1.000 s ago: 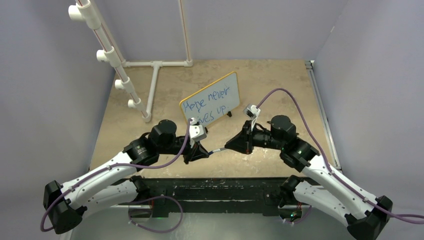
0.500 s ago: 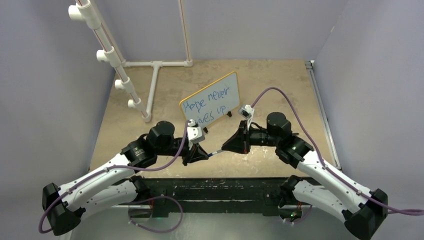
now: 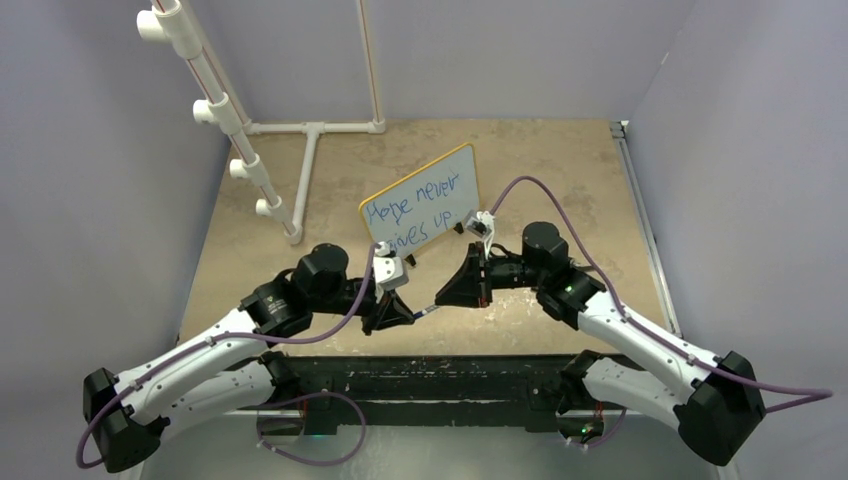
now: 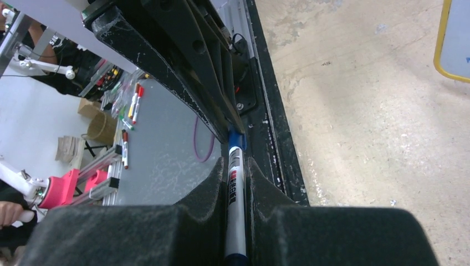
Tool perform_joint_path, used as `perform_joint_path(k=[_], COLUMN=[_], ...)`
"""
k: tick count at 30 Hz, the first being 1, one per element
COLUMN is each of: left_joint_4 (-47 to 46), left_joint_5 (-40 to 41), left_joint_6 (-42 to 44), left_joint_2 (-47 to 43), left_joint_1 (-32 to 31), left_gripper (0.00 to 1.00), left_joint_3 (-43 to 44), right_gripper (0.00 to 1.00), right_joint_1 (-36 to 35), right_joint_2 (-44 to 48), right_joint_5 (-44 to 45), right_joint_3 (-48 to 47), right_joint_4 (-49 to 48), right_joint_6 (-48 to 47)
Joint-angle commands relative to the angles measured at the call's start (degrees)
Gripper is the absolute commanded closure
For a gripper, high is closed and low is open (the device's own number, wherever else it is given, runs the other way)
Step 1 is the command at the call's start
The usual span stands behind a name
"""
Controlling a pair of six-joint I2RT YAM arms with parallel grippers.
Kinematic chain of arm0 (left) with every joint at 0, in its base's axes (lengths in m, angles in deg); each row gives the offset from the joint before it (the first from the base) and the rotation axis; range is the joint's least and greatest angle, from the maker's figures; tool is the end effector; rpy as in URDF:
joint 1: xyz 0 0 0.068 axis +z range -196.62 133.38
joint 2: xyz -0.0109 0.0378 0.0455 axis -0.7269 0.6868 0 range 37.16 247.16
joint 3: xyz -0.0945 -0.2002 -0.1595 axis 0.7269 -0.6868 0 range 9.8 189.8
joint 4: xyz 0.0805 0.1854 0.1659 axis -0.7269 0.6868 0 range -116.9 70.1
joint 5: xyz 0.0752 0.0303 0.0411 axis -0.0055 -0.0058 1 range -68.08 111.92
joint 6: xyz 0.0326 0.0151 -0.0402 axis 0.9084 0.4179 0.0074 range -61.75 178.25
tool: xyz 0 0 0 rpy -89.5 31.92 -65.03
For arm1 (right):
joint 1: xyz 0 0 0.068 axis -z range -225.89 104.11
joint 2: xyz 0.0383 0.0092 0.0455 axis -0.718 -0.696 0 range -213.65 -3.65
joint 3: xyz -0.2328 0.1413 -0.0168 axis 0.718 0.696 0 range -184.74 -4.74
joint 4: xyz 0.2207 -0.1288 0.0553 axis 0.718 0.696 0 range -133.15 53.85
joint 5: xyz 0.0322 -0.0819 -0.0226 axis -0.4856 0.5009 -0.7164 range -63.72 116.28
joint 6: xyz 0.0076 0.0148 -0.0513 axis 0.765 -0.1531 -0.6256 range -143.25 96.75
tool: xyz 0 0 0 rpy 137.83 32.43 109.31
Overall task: Write a sentence on the whiteboard
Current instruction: Close the pen cap.
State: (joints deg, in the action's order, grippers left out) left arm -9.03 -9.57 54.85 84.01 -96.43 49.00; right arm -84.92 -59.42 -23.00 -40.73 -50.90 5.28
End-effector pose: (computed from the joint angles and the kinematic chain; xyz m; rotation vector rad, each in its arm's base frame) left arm 0.1048 -0.1529 0.2880 1.1719 1.7850 -1.1237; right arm 0.1519 0.1579 0.2851 -0.8669 1.8084 1.5628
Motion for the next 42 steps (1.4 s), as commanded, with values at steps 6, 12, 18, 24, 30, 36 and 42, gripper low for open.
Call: perform_joint_path(k=[6,12,18,24,30,36,42], left_joint_4=[-6.24,-4.06,-2.86,-3.09,-2.76,-1.23,-1.30], left_joint_5=[0.19,2.55,3.69,-1.75,-1.72,-4.53,-3.89], left_joint_6=[-0.50,-1.17,-1.13,-2.31,-4.80,-6.42,-6.73], left_joint_2=[1.07,-0.79,-0.41,1.42,0.28,1.82,2.42], left_joint_1=[0.14,0.16,0.14,0.14,0.13,0.14,0.09], left_gripper=[0.99,0.71,0.55,0.36,0.29,0.26,0.24], left_joint_3=[1.99,1.81,1.55,1.45,1.33,1.96,1.85], right_gripper=[1.00,1.00,1.00,1.00,1.00,1.00,1.00], right_joint_1=[-0.59,-0.61,-0.61,-0.60,-0.61,-0.61,-0.54], right_joint_2=[-2.14,-2.33,-2.11,-1.48,-1.51,-1.41,-0.54], right_joint_5=[-7.65,-8.07,-8.04,-7.53,-7.15,-6.94,-6.12], right_joint_3=[5.54,6.95,6.84,5.70,4.88,4.43,3.07], right_joint_4=[-13.40,-15.44,-16.69,-14.51,-12.49,-12.41,-10.83], right_joint_6=[7.07,7.92,8.77,7.85,6.23,6.01,5.30])
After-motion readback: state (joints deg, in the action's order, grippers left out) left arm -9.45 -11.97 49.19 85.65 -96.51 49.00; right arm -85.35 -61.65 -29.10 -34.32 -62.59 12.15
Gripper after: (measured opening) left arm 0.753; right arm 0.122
